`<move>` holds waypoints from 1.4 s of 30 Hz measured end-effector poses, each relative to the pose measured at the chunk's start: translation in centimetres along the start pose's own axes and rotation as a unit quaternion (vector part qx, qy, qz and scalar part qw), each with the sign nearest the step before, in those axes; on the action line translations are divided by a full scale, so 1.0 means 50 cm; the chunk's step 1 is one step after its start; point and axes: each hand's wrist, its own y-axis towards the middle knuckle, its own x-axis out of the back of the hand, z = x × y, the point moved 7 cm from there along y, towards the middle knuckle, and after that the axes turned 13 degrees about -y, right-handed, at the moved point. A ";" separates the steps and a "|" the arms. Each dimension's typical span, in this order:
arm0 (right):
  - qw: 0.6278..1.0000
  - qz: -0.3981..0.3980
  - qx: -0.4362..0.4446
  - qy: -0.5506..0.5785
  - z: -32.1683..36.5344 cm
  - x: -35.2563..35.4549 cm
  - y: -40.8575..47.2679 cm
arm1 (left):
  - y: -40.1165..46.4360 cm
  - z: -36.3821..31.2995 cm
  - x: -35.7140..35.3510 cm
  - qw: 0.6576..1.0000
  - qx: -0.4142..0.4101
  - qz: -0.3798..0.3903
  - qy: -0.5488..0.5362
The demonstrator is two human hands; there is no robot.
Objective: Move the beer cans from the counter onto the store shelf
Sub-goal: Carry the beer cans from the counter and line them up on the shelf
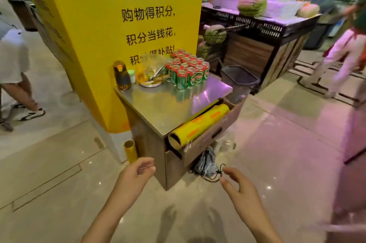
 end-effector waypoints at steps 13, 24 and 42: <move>0.997 0.008 0.082 -0.006 0.068 0.137 0.591 | 0.539 -0.107 -0.233 0.999 -0.006 -0.018 -0.040; 0.993 0.096 0.058 -0.030 -0.057 0.165 1.010 | 0.846 -0.165 -0.459 0.999 0.006 -0.017 -0.050; 0.958 0.260 0.121 -0.007 0.031 -0.040 1.591 | 1.097 -0.033 -0.392 0.910 0.186 -0.367 -0.053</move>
